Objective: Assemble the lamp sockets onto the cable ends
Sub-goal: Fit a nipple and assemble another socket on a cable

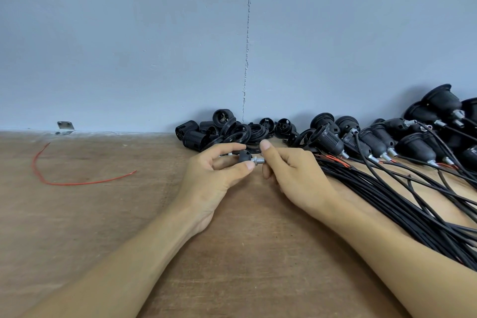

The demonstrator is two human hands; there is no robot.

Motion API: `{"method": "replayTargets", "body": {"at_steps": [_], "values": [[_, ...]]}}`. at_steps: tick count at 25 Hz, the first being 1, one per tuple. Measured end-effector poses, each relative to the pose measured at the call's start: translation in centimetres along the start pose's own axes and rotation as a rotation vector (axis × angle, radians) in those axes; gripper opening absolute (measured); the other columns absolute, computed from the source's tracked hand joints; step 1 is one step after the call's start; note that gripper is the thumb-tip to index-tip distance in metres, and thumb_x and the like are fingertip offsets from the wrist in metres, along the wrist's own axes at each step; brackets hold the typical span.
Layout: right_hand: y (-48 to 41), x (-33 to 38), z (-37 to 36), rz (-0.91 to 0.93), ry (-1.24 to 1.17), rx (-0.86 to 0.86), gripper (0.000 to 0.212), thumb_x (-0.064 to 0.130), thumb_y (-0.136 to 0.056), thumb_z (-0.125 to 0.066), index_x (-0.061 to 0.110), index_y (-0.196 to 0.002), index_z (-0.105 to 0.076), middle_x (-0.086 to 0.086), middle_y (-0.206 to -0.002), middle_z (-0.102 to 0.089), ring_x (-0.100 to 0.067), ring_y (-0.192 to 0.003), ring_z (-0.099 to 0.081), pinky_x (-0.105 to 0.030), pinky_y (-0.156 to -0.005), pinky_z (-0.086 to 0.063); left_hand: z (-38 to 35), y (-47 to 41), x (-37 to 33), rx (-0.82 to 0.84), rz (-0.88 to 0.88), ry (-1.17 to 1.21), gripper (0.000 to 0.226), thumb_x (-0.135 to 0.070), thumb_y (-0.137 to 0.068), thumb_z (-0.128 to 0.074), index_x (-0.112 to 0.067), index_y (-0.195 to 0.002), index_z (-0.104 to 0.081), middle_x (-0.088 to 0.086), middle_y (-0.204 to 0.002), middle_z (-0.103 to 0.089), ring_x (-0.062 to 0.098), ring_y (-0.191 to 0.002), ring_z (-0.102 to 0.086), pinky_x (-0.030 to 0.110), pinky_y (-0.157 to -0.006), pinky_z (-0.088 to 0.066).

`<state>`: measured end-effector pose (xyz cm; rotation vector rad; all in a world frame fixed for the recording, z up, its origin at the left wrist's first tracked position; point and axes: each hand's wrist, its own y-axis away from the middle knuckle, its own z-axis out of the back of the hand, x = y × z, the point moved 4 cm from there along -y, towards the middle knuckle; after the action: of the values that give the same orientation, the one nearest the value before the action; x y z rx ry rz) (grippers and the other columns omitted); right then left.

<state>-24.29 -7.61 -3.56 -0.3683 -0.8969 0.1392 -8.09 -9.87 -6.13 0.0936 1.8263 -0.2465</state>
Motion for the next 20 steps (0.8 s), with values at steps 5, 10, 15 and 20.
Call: {"method": "replayTargets", "body": {"at_steps": [5,10,15,20], "values": [[-0.08,-0.13,-0.12,0.043,-0.158,0.058,0.007,0.031,-0.095,-0.063,0.025,-0.091,-0.062,0.007,-0.074,-0.064,-0.008,-0.053,-0.052,-0.027,-0.062,-0.044,0.11,-0.09,0.04,-0.04,0.005,0.08,0.029,0.003,-0.08,-0.079,-0.014,-0.103,-0.076,0.014,-0.097,-0.078,0.028,-0.095,-0.076,0.032,-0.087,-0.062],[-0.24,-0.31,0.18,0.026,-0.016,-0.009,0.043,0.049,-0.101,-0.046,0.021,-0.074,-0.063,0.001,-0.06,-0.066,-0.001,-0.053,-0.053,-0.014,-0.06,-0.038,0.1,-0.13,0.09,-0.035,0.004,0.057,0.031,0.003,-0.08,-0.081,-0.017,-0.103,-0.076,0.013,-0.098,-0.078,0.028,-0.099,-0.076,0.032,-0.088,-0.061],[-0.45,-0.59,-0.01,0.014,-0.047,0.038,0.024,0.035,-0.1,-0.056,0.023,-0.08,-0.064,0.002,-0.067,-0.065,-0.001,-0.051,-0.051,-0.024,-0.059,-0.041,0.08,-0.16,0.11,-0.017,-0.004,0.021,0.031,0.002,-0.078,-0.082,-0.022,-0.097,-0.079,0.009,-0.097,-0.079,0.023,-0.097,-0.076,0.027,-0.084,-0.061],[-0.46,-0.71,0.37,-0.001,-0.085,0.046,0.031,0.04,-0.102,-0.048,0.02,-0.084,-0.063,0.0,-0.07,-0.067,-0.006,-0.052,-0.05,-0.023,-0.06,-0.043,0.19,-0.26,0.15,-0.02,0.001,0.006,0.032,0.001,-0.077,-0.084,-0.026,-0.094,-0.08,0.006,-0.097,-0.079,0.02,-0.097,-0.076,0.025,-0.082,-0.06]]}}
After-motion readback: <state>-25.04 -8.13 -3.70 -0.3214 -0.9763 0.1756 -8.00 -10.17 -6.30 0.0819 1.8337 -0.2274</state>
